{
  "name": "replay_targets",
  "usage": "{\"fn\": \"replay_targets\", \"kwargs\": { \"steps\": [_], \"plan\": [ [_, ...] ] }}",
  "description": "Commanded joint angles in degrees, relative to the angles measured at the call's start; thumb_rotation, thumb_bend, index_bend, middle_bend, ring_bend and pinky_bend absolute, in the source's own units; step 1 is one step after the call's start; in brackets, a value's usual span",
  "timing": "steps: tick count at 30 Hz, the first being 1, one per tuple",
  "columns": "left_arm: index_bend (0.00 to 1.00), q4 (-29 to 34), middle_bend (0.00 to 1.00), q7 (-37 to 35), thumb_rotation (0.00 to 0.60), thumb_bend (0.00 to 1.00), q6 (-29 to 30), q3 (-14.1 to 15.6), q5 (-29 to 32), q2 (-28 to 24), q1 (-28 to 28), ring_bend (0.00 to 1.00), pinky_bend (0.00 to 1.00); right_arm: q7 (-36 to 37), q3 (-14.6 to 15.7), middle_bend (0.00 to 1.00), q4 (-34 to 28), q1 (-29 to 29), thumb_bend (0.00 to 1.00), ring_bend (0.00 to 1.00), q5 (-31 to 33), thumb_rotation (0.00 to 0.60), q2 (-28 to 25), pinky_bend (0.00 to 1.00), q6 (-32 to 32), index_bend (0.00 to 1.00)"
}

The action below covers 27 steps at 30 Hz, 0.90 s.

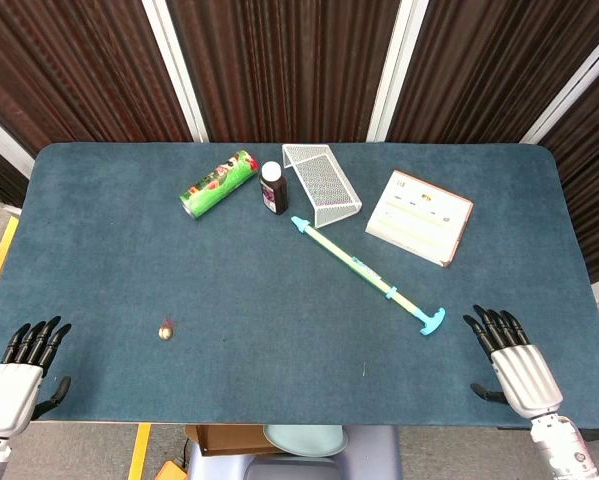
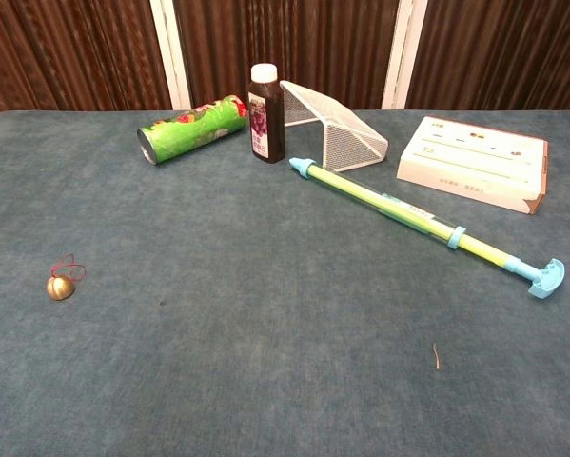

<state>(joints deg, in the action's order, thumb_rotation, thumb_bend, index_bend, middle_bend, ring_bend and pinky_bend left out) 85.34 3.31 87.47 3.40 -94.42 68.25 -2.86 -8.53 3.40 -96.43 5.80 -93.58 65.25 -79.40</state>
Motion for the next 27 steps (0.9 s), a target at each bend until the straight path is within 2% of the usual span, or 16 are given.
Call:
{"fn": "replay_targets", "kwargs": {
  "steps": [1, 6, 8, 9, 10, 11, 12, 13, 14, 15, 16, 20, 27],
  "plan": [
    [0.0, 0.11, 0.0, 0.28, 0.6, 0.4, -0.48, 0.25, -0.21, 0.13, -0.21, 0.0, 0.01, 0.38, 0.21, 0.0, -0.04, -0.12, 0.18, 0.0, -0.42, 0.6, -0.21, 0.0, -0.28, 0.0],
    [0.0, -0.61, 0.0, -0.7, 0.6, 0.4, -3.45, -0.02, -0.58, 2.49, -2.24, 0.0, 0.03, 1.41, 0.5, 0.0, -0.09, -0.52, 0.18, 0.0, -1.24, 0.6, -0.69, 0.0, -1.33, 0.0],
    [0.02, -1.84, 0.0, -1.06, 0.6, 0.41, -4.46, -1.04, -0.18, 4.84, -3.37, 0.0, 0.11, 1.51, 0.5, 0.0, -0.02, -0.52, 0.18, 0.0, -1.22, 0.6, -0.71, 0.0, -1.3, 0.0],
    [0.04, -3.4, 0.05, -1.23, 0.6, 0.41, -4.63, -2.0, -0.33, 6.91, -4.31, 0.05, 0.22, 1.56, 0.44, 0.0, -0.02, -0.49, 0.18, 0.0, -1.15, 0.6, -0.69, 0.0, -1.26, 0.0],
    [0.1, -4.85, 0.19, -1.42, 0.6, 0.41, -4.83, -2.67, -0.4, 8.56, -5.04, 0.19, 0.41, 1.54, 0.39, 0.0, 0.01, -0.45, 0.18, 0.0, -1.09, 0.6, -0.63, 0.0, -1.2, 0.0],
    [0.14, -6.37, 0.33, -1.56, 0.6, 0.41, -5.13, -3.23, -0.49, 10.13, -5.79, 0.33, 0.56, 1.5, 0.35, 0.0, 0.02, -0.4, 0.18, 0.0, -1.07, 0.6, -0.56, 0.0, -1.13, 0.0],
    [0.2, -7.78, 0.58, -1.98, 0.6, 0.41, -6.66, -3.64, 0.11, 11.79, -6.77, 0.57, 0.76, 1.44, 0.28, 0.0, 0.01, -0.37, 0.18, 0.0, -1.09, 0.6, -0.45, 0.0, -1.16, 0.0],
    [0.26, -8.0, 0.82, -2.78, 0.6, 0.41, -8.52, -3.58, 0.64, 12.46, -7.61, 0.8, 0.93, 1.35, 0.24, 0.0, 0.03, -0.34, 0.18, 0.0, -1.13, 0.6, -0.35, 0.0, -1.17, 0.0],
    [0.28, -8.18, 0.91, -3.48, 0.6, 0.41, -9.84, -3.77, 1.04, 13.07, -8.4, 0.89, 0.98, 1.27, 0.24, 0.0, 0.08, -0.33, 0.18, 0.0, -1.12, 0.6, -0.26, 0.0, -1.12, 0.0],
    [0.31, -8.87, 0.97, -4.0, 0.6, 0.41, -10.81, -4.34, 1.52, 14.22, -9.31, 0.96, 1.0, 1.17, 0.2, 0.0, 0.12, -0.29, 0.18, 0.0, -0.97, 0.6, -0.15, 0.0, -0.97, 0.0],
    [0.35, -9.76, 0.99, -3.79, 0.6, 0.42, -11.08, -4.77, 1.71, 15.26, -9.84, 0.98, 1.0, 1.04, 0.11, 0.0, 0.17, -0.26, 0.18, 0.0, -0.77, 0.6, -0.06, 0.0, -0.86, 0.0],
    [0.46, -15.57, 1.0, -2.58, 0.6, 0.42, -9.93, -6.38, 1.71, 21.06, -11.37, 1.0, 1.0, 0.56, -0.06, 0.0, 0.3, -0.01, 0.18, 0.0, 0.01, 0.6, 0.21, 0.0, -0.03, 0.0],
    [0.47, -21.38, 1.0, -2.45, 0.6, 0.42, -12.2, -7.25, 3.0, 25.85, -13.88, 1.0, 1.0, 0.5, -0.39, 0.0, 0.39, 0.26, 0.18, 0.0, 0.72, 0.6, 0.42, 0.0, 0.5, 0.0]
  ]
}}
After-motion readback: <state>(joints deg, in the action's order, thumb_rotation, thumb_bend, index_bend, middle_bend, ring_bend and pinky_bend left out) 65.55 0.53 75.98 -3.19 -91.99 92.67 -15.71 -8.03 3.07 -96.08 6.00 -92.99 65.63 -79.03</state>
